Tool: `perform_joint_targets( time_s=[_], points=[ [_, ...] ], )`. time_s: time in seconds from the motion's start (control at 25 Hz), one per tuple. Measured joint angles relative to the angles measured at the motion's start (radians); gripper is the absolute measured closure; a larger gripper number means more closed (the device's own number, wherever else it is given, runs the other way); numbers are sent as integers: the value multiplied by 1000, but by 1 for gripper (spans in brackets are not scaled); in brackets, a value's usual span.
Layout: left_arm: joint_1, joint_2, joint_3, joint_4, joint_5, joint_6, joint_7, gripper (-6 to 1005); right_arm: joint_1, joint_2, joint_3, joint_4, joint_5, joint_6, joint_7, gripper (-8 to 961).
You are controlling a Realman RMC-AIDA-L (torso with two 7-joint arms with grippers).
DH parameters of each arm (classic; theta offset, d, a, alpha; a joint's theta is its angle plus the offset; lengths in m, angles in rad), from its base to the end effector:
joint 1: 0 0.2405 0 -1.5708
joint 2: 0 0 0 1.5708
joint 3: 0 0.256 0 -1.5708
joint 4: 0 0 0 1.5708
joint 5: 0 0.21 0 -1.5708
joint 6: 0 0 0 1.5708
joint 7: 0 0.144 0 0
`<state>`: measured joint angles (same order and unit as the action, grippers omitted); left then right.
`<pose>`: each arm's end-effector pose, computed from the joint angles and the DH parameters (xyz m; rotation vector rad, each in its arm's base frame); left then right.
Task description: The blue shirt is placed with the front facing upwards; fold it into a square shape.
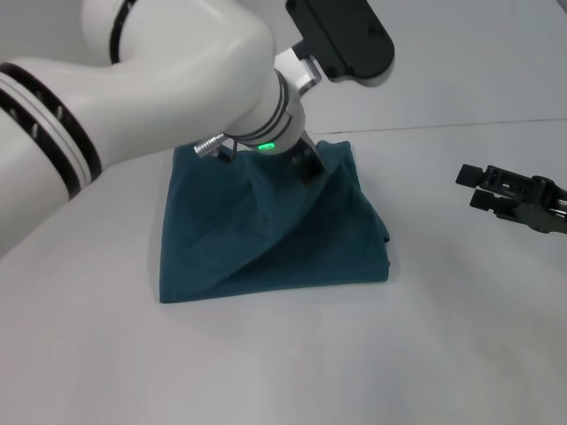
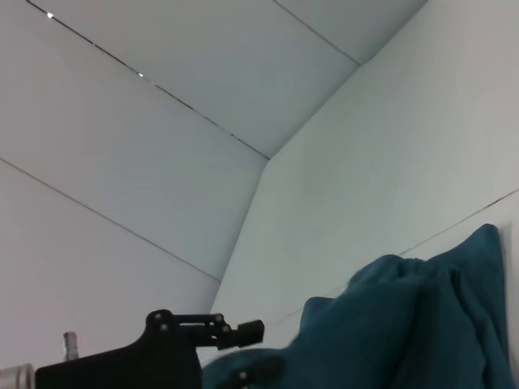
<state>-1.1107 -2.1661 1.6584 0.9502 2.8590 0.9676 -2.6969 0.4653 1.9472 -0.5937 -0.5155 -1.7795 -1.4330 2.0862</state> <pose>-0.0285 0.4348 -0.0898 -2.4337 -0.1221 0.4030 0.3154 0.3426 0.0625 -2.0288 1.6652 1.0818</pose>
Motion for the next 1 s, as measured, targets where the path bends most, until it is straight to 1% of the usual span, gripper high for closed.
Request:
perform_joint_targets(
  time_s=[0.16,0.24,0.32,0.44,0.64,0.8,0.84,0.88,0.96,1.0],
  points=[
    [22,1,-41,32,0,3,3,701,4,0,0,0,0,1,0,124],
    [47,0,-81,74,0,6,5,630,5,-1,0,0,-1,2,0,124],
    [81,-2,-135,143,-1,14,2,403,5,-1,0,0,-1,3,0,125],
    [106,-3,-231,202,-3,48,-23,380,5,-2,0,0,-2,5,0,126],
    [132,1,-503,208,-25,104,-75,340,8,-2,0,0,-6,8,0,127],
    [171,2,-700,204,-103,160,-93,318,10,-2,-2,0,-15,12,0,128],
    [183,6,-760,198,-135,185,-94,318,10,-2,-2,0,-17,13,0,128],
    [191,10,-796,191,-165,206,-92,319,10,-2,-2,0,-19,13,0,128],
    [223,31,-875,163,-267,261,-79,321,11,-4,-2,0,-24,13,2,129],
    [245,48,-903,138,-333,290,-69,321,12,-5,-2,0,-26,13,2,129]
  ],
)
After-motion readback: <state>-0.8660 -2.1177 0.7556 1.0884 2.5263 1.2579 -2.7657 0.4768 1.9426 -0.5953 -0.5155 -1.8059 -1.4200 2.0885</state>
